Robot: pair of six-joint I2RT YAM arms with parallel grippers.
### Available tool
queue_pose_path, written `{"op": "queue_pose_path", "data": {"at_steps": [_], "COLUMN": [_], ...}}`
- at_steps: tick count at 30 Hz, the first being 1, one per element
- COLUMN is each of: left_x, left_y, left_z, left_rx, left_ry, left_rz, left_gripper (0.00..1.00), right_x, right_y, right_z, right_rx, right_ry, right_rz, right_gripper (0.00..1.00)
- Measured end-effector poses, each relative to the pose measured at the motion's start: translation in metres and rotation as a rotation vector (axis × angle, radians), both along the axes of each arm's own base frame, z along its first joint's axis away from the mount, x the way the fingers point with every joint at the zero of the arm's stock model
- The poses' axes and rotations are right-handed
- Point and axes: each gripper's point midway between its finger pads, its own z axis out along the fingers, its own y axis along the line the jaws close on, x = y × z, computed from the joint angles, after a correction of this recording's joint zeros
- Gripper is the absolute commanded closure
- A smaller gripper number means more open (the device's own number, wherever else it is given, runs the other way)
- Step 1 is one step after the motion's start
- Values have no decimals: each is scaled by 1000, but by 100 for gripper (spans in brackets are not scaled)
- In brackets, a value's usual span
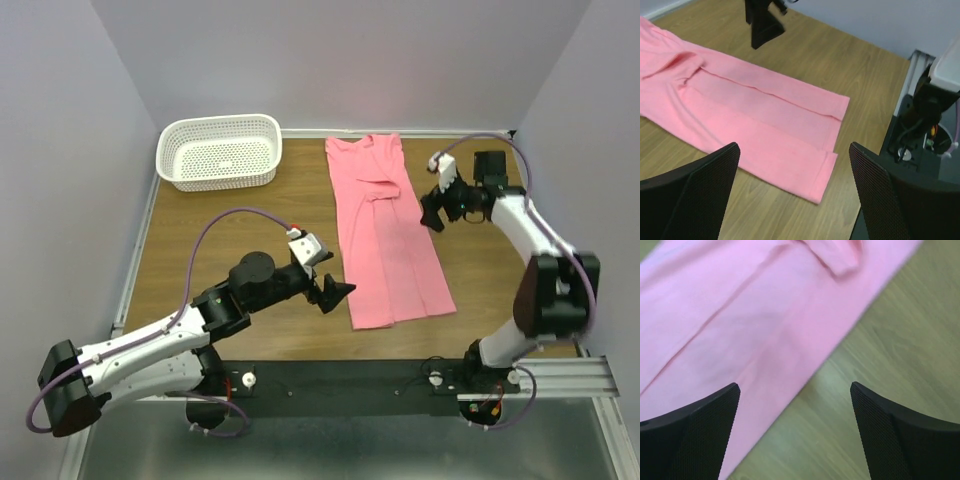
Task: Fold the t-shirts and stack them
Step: Fold the tshirt
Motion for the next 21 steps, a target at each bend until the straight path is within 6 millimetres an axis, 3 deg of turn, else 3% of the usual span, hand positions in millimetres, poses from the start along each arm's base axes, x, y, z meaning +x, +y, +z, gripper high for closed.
{"op": "queue_pose_path", "data": {"at_steps": [1,2,3,6,7,11,13,17,21], "left_x": [-3,-3,-4,-11,-23,-73,-86,-83,-68], "left_y": [-3,-7,-10,-27,-36,-76,-91,-97,-92], "left_z": [-5,-16,-23,-56,-64,-88,-104,-146,-196], "left_rx": [11,41,63,163,196,342,420,586,789], "left_ry": [-5,-2,5,30,27,-41,-81,-138,-171], "left_rz": [-15,-28,-40,-85,-122,-266,-305,-299,-280], "left_gripper": [2,1,3,7,14,23,26,30,34], "right_x": [-34,-50,-86,-140,-153,-199,-222,-242,-246], "right_y": [6,10,17,27,28,25,22,19,17], "right_z": [17,23,37,40,34,-4,-18,-26,-28], "right_rx": [-13,-24,-39,-77,-90,-119,-123,-138,-152], "right_ry": [-77,-130,-223,-314,-305,-183,-125,-85,-89], "right_rz": [114,185,288,470,521,692,759,825,865], "right_gripper": [0,0,0,5,10,18,21,22,24]}}
